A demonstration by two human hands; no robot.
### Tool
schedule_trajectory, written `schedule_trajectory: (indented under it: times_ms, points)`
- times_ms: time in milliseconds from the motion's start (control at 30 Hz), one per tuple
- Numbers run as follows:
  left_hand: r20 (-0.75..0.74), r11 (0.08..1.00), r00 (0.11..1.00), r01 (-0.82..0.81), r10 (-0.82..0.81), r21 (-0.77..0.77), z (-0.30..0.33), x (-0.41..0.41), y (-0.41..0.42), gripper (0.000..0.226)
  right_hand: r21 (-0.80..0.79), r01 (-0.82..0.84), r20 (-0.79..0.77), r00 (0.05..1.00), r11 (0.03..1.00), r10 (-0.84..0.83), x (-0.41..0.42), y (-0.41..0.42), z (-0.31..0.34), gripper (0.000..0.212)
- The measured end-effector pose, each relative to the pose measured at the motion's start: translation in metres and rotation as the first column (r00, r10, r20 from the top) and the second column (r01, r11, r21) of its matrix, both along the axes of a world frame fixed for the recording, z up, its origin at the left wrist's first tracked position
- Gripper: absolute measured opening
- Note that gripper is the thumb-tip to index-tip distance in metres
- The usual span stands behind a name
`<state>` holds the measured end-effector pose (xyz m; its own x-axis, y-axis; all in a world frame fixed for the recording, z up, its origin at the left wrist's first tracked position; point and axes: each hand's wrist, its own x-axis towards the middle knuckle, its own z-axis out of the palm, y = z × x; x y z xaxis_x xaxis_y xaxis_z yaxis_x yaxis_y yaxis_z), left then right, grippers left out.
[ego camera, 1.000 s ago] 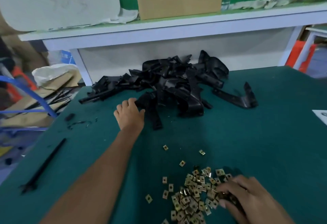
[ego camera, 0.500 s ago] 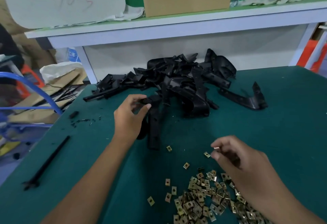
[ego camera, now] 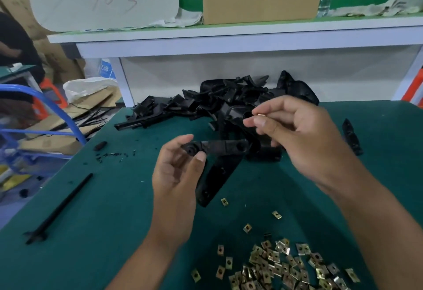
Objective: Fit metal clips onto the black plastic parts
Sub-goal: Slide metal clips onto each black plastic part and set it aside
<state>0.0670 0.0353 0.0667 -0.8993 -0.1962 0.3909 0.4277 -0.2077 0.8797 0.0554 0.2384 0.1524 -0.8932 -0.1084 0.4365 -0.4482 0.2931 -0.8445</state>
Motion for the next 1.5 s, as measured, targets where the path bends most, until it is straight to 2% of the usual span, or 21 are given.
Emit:
schedule_trajectory:
  times_ms: [100, 200, 267, 367, 500, 633, 767, 900, 1000, 1133, 1300, 1500]
  points:
    - [0.001, 0.99, 0.996, 0.088, -0.088, 0.106, 0.005, 0.014, 0.004, 0.036, -0.022, -0.156, 0.055, 0.986, 0.987, 0.157, 0.002, -0.003, 0.012, 0.01]
    - [-0.024, 0.981, 0.991, 0.136, -0.134, 0.136, 0.011, 0.026, 0.013, 0.021, -0.041, -0.284, 0.091, 0.954, 0.958, 0.286, 0.009, -0.008, 0.015, 0.018]
    - [-0.044, 0.971, 0.985, 0.171, -0.166, 0.166, 0.014, 0.031, 0.019, 0.014, -0.029, -0.333, 0.108, 0.936, 0.943, 0.334, 0.012, -0.011, 0.015, 0.015]
    - [-0.062, 0.97, 0.983, 0.181, -0.173, 0.161, 0.016, 0.037, 0.024, 0.011, 0.007, -0.354, 0.125, 0.928, 0.935, 0.35, 0.013, -0.012, 0.016, 0.012]
    - [-0.082, 0.995, 0.994, 0.078, -0.073, 0.059, 0.017, 0.04, 0.023, 0.017, 0.044, -0.355, 0.154, 0.926, 0.934, 0.345, 0.015, -0.011, 0.017, 0.021]
    - [-0.129, 0.983, 0.985, 0.134, -0.118, 0.127, 0.015, 0.04, 0.018, 0.025, 0.03, -0.372, 0.183, 0.915, 0.928, 0.361, 0.015, -0.012, 0.016, 0.018]
    - [-0.097, 0.978, 0.982, 0.175, -0.165, 0.109, 0.011, 0.04, 0.015, 0.03, -0.009, -0.381, 0.198, 0.906, 0.925, 0.375, 0.015, -0.012, 0.014, 0.014]
    - [-0.103, 0.992, 0.987, 0.126, -0.125, -0.001, 0.011, 0.043, 0.017, 0.04, -0.092, -0.394, 0.233, 0.884, 0.914, 0.405, 0.016, -0.009, 0.016, 0.014]
    - [-0.102, 0.994, 0.99, 0.086, -0.093, -0.065, 0.012, 0.045, 0.018, 0.035, -0.071, -0.385, 0.218, 0.894, 0.92, 0.391, 0.017, -0.009, 0.017, 0.012]
    - [-0.087, 0.996, 0.993, 0.069, -0.074, -0.059, 0.01, 0.046, 0.017, 0.028, -0.041, -0.4, 0.224, 0.889, 0.915, 0.399, 0.016, -0.007, 0.018, 0.016]
    - [-0.134, 0.991, 0.982, 0.129, -0.131, -0.024, 0.013, 0.046, 0.018, 0.025, -0.054, -0.41, 0.22, 0.885, 0.911, 0.411, 0.016, -0.006, 0.019, 0.024]
    - [-0.127, 0.994, 0.986, 0.103, -0.107, -0.039, 0.011, 0.045, 0.018, 0.026, -0.061, -0.426, 0.214, 0.878, 0.903, 0.429, 0.019, -0.007, 0.02, 0.019]
